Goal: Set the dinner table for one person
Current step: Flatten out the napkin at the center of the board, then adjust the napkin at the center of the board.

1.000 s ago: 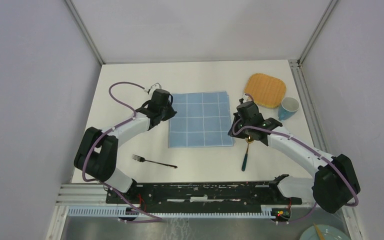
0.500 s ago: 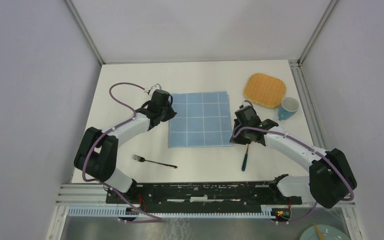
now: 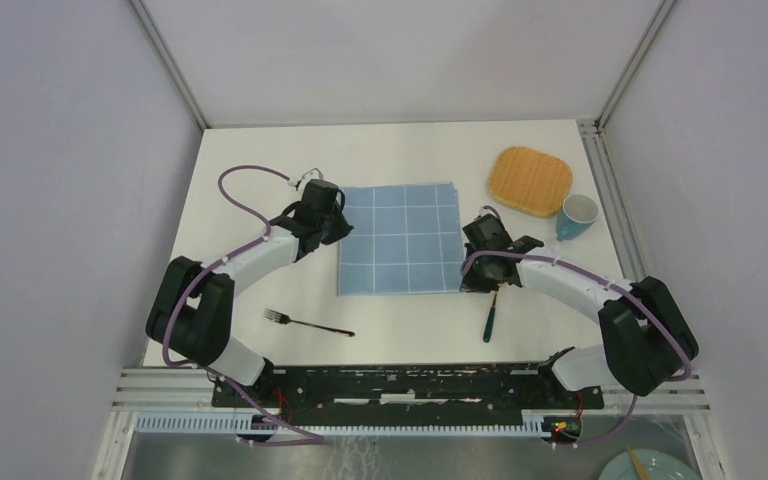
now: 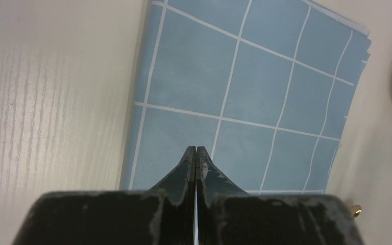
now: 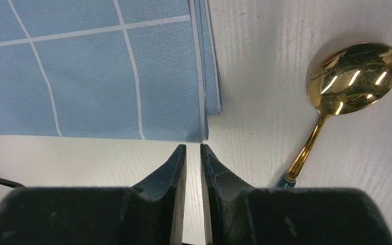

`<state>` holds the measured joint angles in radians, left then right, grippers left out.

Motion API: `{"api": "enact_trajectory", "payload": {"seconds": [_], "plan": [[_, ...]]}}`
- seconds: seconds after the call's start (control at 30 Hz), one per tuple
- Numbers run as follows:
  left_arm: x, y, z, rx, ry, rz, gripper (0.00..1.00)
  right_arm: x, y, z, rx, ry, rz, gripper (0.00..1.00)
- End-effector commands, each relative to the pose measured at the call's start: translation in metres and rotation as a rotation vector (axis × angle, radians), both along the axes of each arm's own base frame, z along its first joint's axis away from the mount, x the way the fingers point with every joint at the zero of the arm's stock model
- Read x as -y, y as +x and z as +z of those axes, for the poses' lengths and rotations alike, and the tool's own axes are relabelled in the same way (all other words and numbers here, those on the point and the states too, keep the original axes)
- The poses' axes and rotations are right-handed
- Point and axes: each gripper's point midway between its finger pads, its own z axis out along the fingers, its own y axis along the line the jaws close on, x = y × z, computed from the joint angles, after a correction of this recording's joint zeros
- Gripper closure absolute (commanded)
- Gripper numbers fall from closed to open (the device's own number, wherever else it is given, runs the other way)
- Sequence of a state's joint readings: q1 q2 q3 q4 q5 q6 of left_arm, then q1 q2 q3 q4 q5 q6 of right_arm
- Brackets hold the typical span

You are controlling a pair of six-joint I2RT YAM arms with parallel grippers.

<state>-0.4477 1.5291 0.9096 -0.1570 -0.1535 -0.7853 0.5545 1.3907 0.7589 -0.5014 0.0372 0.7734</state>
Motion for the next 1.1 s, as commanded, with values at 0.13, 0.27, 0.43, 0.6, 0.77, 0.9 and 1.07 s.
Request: {"api": "enact_trajectory", "payload": {"seconds": [0.13, 0.27, 0.43, 0.6, 0.77, 0.9, 1.07], "plan": [[0.004, 0.003, 0.011, 0.029, -0.019, -0.007, 0.98, 0.001, 0.018, 0.001, 0.052, -0.03, -0.029, 0.79], [0.006, 0.002, 0.011, 0.028, -0.023, -0.011, 0.98, -0.001, 0.021, -0.004, 0.041, -0.031, -0.03, 0.78], [0.006, 0.002, 0.011, 0.029, -0.021, -0.011, 0.98, -0.008, 0.027, -0.007, 0.044, -0.014, -0.033, 0.76], [0.006, 0.002, 0.009, 0.025, -0.02, -0.012, 0.98, -0.013, 0.032, -0.008, 0.041, 0.002, -0.029, 0.74], [0.005, 0.002, 0.009, 0.025, -0.018, -0.01, 0.98, -0.015, 0.032, -0.008, 0.04, 0.011, -0.03, 1.0], [0.006, 0.002, 0.007, 0.021, -0.02, -0.008, 0.98, -0.01, 0.035, 0.0, 0.061, -0.014, -0.038, 1.0], [0.007, 0.003, 0.006, 0.021, -0.025, -0.009, 0.98, 0.008, 0.045, 0.032, 0.166, -0.081, -0.071, 1.0]]}}
